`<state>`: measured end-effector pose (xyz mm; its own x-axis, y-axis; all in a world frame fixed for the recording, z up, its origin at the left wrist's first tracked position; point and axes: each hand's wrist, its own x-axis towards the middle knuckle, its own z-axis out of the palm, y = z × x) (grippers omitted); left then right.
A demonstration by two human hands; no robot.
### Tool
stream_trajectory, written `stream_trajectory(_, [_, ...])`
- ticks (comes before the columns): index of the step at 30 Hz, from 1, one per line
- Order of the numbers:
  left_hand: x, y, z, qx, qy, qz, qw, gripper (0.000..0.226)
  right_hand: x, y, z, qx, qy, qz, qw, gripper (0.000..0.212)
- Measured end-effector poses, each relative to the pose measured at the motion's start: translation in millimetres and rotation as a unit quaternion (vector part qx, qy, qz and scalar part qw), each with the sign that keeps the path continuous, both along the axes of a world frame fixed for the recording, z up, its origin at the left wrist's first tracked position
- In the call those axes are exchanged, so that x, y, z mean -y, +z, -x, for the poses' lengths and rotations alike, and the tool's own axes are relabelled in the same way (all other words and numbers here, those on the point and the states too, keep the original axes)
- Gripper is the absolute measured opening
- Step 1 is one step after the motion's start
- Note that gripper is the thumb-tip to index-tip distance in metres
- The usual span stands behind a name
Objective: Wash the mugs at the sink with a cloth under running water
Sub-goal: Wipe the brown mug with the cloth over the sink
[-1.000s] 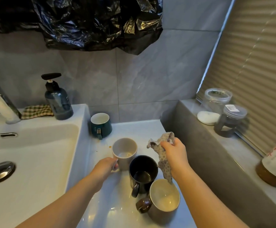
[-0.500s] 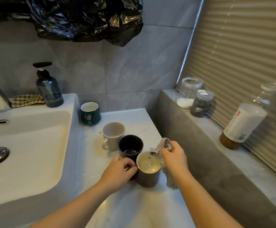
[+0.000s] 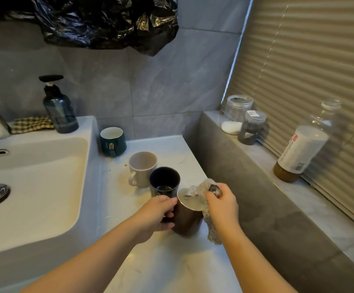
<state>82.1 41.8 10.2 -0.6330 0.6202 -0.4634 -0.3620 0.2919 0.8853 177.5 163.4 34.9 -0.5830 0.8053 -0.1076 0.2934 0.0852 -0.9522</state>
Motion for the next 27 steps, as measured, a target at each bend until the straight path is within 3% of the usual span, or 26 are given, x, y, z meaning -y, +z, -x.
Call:
stream_trajectory(7, [28.5, 67.2, 23.2, -0.025, 0.037, -0.087, 0.995, 0.036, 25.4, 56.9, 18.6, -0.143, 0.017, -0.068, 0.987, 0.014])
stream_trajectory(11, [70.2, 97.1, 50.0, -0.052, 0.069, -0.108, 0.99, 0.039, 63.6, 77.2, 41.2, -0.191, 0.043, -0.067, 0.978, 0.024])
stream_trajectory(16, [152.9, 114.0, 91.1, -0.059, 0.134, -0.129, 0.981, 0.038, 134.3, 76.7, 85.7, -0.195, 0.074, -0.061, 0.976, 0.023])
stream_trajectory(21, [237.6, 112.4, 127.3, -0.094, 0.195, -0.082, 0.973, 0.039, 213.5, 60.0, 147.9, -0.17, 0.111, 0.021, 0.979, 0.014])
stream_trajectory(24, [280.6, 105.1, 148.8, -0.148, 0.225, -0.052, 0.961, 0.038, 254.9, 40.0, 183.8, -0.106, 0.123, 0.09, 0.983, 0.017])
stream_trajectory(27, [311.9, 92.8, 166.4, -0.265, 0.198, 0.026, 0.943, 0.035, 279.4, 24.2, 206.2, -0.063, 0.118, 0.124, 0.983, 0.018])
